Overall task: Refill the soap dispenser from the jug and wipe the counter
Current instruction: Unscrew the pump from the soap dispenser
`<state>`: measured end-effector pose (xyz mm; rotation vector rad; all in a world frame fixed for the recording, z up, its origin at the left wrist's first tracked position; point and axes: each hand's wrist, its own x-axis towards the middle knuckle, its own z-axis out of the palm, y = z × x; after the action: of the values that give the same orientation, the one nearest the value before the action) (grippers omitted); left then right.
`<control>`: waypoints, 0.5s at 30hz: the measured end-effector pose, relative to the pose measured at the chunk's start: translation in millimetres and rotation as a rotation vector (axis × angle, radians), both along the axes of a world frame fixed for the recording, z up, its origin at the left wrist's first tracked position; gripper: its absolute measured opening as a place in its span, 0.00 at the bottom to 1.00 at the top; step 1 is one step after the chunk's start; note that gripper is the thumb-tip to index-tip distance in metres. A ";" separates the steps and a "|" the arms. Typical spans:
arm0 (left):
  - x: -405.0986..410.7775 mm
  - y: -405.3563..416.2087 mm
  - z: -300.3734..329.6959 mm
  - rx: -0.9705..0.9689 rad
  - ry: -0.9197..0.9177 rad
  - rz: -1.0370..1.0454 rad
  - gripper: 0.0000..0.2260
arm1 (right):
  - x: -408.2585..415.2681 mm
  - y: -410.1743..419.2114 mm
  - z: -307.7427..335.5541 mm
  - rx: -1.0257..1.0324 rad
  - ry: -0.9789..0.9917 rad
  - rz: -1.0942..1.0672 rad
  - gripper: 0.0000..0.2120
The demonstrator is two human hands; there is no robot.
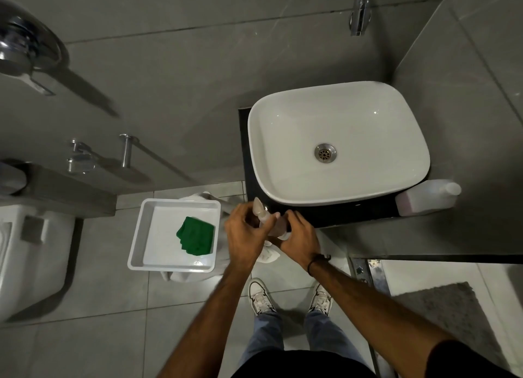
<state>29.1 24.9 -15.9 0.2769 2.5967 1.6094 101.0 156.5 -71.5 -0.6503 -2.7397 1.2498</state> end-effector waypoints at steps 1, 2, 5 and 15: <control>-2.0 0.5 3.4 0.019 0.018 0.006 0.18 | 0.3 -0.1 -1.5 0.001 -0.012 -0.012 0.27; -4.0 -0.4 7.2 0.047 0.018 0.014 0.19 | 0.3 -0.2 -2.7 -0.001 -0.019 -0.024 0.27; -10.7 -9.8 21.9 0.154 -0.021 0.105 0.21 | -2.3 -0.8 -3.6 -0.021 -0.022 -0.071 0.27; 7.7 -12.1 37.6 0.318 -0.180 0.114 0.18 | 13.2 22.5 6.5 -0.021 -0.133 -0.096 0.37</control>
<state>36.9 12.8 21.7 -0.0013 2.2571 1.9842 114.2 179.0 -65.0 -0.8867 -2.7639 1.2591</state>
